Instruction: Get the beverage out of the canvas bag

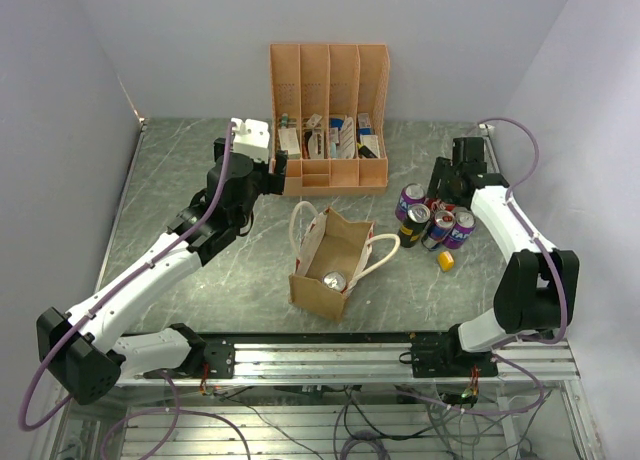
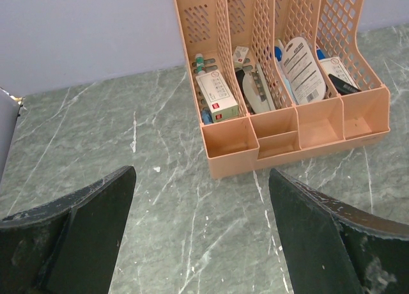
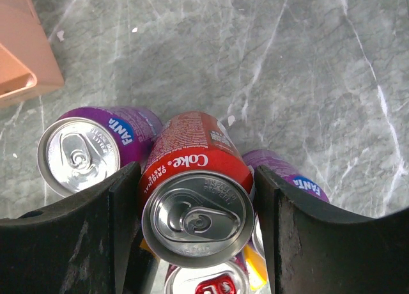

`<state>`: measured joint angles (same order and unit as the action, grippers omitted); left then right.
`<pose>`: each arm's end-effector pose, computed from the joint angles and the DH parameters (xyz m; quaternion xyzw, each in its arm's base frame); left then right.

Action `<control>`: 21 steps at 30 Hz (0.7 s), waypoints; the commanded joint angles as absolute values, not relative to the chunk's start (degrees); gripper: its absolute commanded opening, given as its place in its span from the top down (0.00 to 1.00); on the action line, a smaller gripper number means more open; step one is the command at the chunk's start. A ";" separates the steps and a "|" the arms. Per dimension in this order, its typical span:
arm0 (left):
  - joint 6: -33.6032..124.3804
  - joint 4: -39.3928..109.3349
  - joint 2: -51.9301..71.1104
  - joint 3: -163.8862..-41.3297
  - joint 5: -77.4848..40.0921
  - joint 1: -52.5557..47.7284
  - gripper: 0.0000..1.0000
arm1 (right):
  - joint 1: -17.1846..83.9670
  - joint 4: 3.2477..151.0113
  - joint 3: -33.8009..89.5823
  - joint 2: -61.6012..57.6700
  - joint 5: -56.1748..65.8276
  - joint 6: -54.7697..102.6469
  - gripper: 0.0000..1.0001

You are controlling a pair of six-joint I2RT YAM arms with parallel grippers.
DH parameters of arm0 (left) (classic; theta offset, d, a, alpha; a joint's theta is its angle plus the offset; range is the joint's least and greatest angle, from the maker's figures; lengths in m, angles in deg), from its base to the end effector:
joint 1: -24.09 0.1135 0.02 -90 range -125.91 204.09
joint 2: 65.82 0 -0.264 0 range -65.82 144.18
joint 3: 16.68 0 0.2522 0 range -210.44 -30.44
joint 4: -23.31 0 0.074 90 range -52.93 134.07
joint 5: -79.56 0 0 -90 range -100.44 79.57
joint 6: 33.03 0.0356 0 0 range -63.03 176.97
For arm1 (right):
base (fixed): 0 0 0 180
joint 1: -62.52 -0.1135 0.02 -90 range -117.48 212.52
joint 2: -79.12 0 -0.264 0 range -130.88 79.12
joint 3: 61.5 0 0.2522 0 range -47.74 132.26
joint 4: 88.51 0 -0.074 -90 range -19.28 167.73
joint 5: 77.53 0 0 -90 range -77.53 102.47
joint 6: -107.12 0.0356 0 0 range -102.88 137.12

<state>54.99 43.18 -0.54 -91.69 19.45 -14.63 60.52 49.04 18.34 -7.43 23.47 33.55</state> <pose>0.2150 -0.1497 0.3775 0.0764 0.7553 -0.0302 0.6502 0.3259 0.0046 0.2651 0.1503 0.9213 -0.0330 0.3572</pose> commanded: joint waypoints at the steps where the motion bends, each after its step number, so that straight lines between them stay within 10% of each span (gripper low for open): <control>1: 54.29 42.48 -0.74 -93.97 18.63 -14.94 0.04 | 58.43 51.38 19.49 -6.80 25.08 33.43 1.00; 21: 54.16 42.54 -0.51 -93.98 18.22 -14.94 0.05 | 56.41 47.87 22.01 -14.58 28.79 32.86 0.93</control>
<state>54.99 43.21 -0.54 -91.69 18.84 -14.66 56.61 47.70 19.13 -14.36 27.49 33.09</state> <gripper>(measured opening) 0.956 0.656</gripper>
